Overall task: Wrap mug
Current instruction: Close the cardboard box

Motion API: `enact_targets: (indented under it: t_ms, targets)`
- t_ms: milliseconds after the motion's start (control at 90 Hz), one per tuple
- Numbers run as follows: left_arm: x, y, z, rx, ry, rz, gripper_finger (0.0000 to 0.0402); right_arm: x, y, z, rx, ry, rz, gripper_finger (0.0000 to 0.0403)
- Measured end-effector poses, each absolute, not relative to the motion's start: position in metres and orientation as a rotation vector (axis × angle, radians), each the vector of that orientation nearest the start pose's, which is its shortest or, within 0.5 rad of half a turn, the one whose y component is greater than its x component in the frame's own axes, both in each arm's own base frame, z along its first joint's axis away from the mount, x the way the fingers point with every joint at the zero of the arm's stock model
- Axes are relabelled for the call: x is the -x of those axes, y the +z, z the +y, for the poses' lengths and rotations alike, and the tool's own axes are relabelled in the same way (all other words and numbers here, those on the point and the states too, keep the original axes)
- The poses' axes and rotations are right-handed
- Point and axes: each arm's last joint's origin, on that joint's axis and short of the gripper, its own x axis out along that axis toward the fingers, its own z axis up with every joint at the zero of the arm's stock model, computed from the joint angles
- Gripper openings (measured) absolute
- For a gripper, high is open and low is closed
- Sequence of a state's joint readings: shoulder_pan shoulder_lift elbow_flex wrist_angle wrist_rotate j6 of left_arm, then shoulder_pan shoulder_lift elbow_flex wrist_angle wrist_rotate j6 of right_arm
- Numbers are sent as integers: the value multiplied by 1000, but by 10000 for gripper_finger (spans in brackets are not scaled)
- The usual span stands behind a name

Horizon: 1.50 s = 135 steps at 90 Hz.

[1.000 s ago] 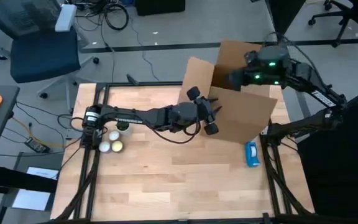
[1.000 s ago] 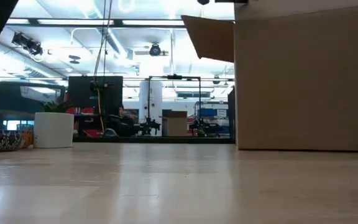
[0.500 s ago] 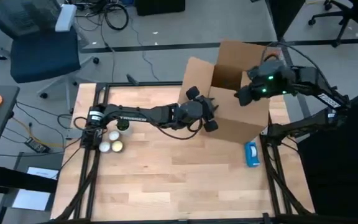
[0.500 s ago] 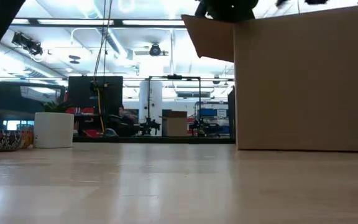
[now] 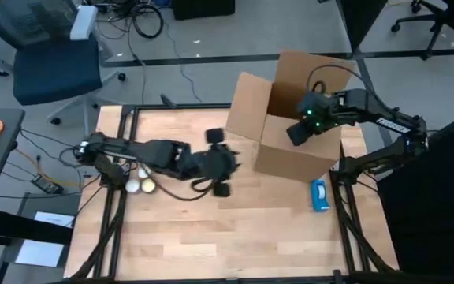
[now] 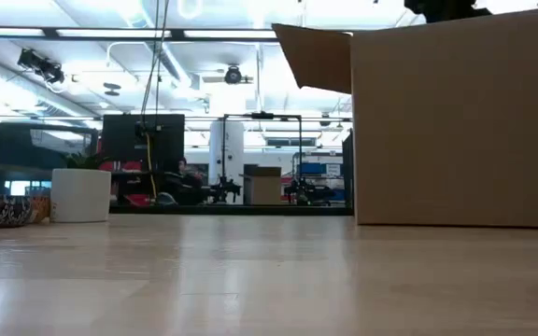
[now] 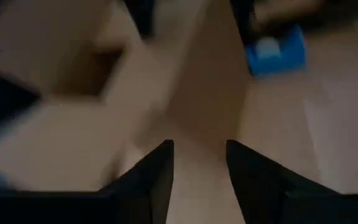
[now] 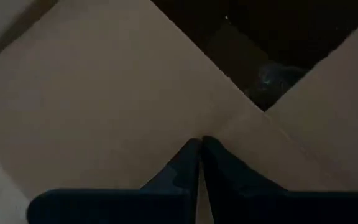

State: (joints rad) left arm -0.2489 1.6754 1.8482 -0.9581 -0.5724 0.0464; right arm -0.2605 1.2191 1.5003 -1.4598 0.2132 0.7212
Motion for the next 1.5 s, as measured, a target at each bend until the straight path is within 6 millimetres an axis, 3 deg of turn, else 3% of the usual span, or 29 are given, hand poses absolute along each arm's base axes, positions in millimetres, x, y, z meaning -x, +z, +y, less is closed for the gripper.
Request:
enact_targets:
  t_ms: [89, 244, 400, 533, 722, 889, 1044, 1233, 1500]
  targets:
    - [-323, 385, -66, -313, 332, 858, 131, -178, 388, -53, -648, -820, 981, 0]
    - [-321, 342, -54, -353, 478, 954, 131, -180, 389, -49, -643, -792, 962, 0]
    - [-329, 307, -23, -375, 600, 971, 131, -182, 389, -43, -644, -755, 972, 0]
    - [-339, 295, 7, -388, 632, 936, 131, -183, 389, -38, -649, -717, 983, 0]
    - [-339, 309, 26, -377, 575, 881, 131, -183, 388, -31, -629, -683, 1012, 0]
    - [-321, 351, 24, -372, 505, 682, 131, -184, 388, -21, -576, -588, 1058, 0]
    - [-319, 381, 18, -293, 308, 435, 131, -189, 390, -18, -569, -547, 1011, 0]
    - [-328, 378, 16, -247, 259, 397, 131, -198, 393, -13, -566, -500, 943, 0]
    - [-351, 374, -14, -239, -94, 242, 131, -203, 390, -13, -548, -492, 954, 0]
